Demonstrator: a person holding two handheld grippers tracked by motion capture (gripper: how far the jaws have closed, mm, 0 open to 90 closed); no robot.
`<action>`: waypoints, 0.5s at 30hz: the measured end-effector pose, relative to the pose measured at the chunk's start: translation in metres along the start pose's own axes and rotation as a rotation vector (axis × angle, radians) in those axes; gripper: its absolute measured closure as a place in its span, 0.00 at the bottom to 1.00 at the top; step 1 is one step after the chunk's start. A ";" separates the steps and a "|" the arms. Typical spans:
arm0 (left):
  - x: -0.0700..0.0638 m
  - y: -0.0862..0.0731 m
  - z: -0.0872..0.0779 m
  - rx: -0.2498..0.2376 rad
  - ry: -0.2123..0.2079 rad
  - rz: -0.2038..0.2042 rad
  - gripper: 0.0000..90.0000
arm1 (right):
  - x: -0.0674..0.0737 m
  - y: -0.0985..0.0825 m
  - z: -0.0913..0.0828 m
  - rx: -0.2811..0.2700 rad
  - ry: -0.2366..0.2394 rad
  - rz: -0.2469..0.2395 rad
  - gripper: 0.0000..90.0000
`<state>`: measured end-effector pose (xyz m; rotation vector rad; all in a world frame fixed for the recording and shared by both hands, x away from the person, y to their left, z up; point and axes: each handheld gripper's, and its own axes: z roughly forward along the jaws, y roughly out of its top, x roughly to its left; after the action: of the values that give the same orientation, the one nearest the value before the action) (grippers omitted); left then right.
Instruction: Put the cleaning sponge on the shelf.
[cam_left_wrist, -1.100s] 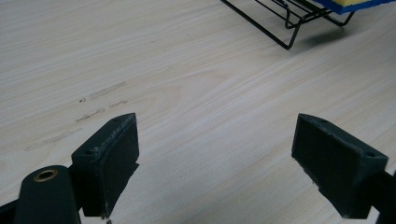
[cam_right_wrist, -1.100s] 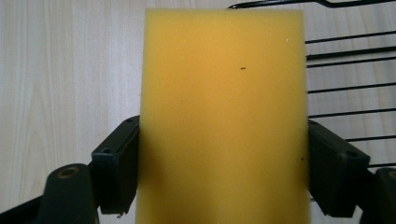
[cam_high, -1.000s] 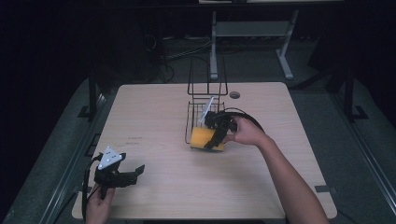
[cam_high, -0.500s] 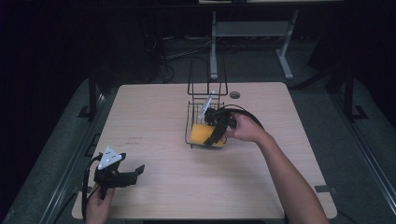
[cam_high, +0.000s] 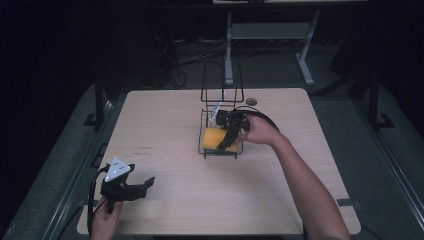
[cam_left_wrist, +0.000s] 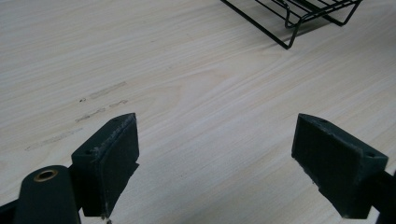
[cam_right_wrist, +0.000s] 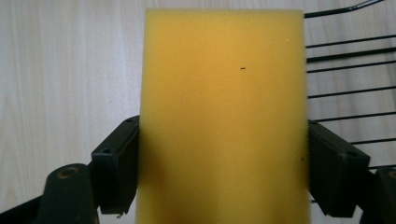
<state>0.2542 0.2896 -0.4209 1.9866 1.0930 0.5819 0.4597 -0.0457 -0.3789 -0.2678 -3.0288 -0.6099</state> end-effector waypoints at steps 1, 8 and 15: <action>0.000 0.000 0.000 0.000 -0.001 -0.001 0.16 | -0.001 0.001 -0.001 0.004 0.002 -0.002 0.25; 0.001 0.000 0.000 0.001 -0.001 0.003 0.16 | -0.010 0.002 0.002 0.003 0.006 0.021 0.25; 0.000 0.000 0.000 -0.001 -0.004 0.001 0.16 | -0.018 -0.001 0.006 -0.005 0.014 0.041 0.25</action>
<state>0.2543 0.2892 -0.4212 1.9870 1.0887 0.5787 0.4768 -0.0475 -0.3866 -0.3229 -3.0008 -0.6134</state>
